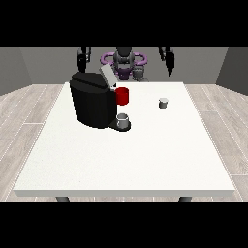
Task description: Insert the coffee pod into the coffee machine and close the lid
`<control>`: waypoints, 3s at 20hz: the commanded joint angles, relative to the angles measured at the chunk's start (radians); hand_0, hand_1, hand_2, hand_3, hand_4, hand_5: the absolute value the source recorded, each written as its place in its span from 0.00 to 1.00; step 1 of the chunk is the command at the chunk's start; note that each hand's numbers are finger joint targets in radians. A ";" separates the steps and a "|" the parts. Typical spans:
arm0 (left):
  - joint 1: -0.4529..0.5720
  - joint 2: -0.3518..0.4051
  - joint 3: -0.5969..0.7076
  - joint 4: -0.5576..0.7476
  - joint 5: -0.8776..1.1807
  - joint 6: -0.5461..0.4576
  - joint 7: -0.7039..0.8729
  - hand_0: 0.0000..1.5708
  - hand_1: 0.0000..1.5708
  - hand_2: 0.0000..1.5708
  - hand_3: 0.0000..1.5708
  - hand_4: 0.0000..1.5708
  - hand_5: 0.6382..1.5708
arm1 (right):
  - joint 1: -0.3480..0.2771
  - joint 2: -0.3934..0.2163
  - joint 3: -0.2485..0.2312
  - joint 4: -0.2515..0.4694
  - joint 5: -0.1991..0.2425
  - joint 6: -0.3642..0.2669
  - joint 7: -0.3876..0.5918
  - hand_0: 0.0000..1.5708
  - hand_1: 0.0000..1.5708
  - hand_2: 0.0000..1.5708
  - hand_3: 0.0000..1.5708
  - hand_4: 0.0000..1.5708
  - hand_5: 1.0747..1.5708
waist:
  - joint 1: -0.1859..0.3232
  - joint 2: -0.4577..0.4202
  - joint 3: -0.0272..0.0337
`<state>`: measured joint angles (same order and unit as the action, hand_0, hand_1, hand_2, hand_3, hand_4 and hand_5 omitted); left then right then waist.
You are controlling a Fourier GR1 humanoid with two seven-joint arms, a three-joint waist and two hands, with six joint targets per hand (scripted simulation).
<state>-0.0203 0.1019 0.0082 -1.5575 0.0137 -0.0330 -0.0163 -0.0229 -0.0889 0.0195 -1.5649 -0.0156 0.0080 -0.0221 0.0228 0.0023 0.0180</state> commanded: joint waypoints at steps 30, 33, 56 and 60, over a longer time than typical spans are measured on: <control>-0.367 0.291 0.162 0.604 -0.156 -0.135 -0.114 0.00 0.00 0.00 0.00 0.00 1.00 | -0.065 0.088 0.027 0.004 0.003 -0.162 -0.093 0.00 0.00 0.00 0.00 0.16 1.00 | -0.156 0.154 -0.0182; -0.377 0.310 0.138 0.593 -0.179 -0.165 -0.072 0.00 0.00 0.00 0.00 0.00 1.00 | -0.065 0.067 -0.047 0.104 -0.007 -0.091 -0.155 0.00 0.00 0.00 0.00 0.21 1.00 | -0.131 0.161 -0.0177; -0.486 0.293 0.031 0.878 -0.510 0.077 -0.231 0.41 0.41 0.50 0.34 0.00 1.00 | -0.200 0.064 -0.043 0.131 0.034 -0.173 0.014 0.00 0.00 0.00 0.00 0.28 1.00 | -0.159 0.172 -0.0184; -0.522 0.312 0.084 0.974 -0.514 0.153 -0.306 0.46 0.46 0.55 0.41 0.15 1.00 | -0.172 0.082 0.032 0.064 0.080 -0.172 0.023 0.00 0.00 0.00 0.00 0.30 1.00 | -0.213 0.220 -0.0191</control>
<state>-0.5100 0.4184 0.0646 -0.6593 -0.4804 0.0373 -0.2770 -0.2043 -0.0238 -0.0120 -1.4341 0.0295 -0.1630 -0.0312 -0.1431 0.1922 0.0007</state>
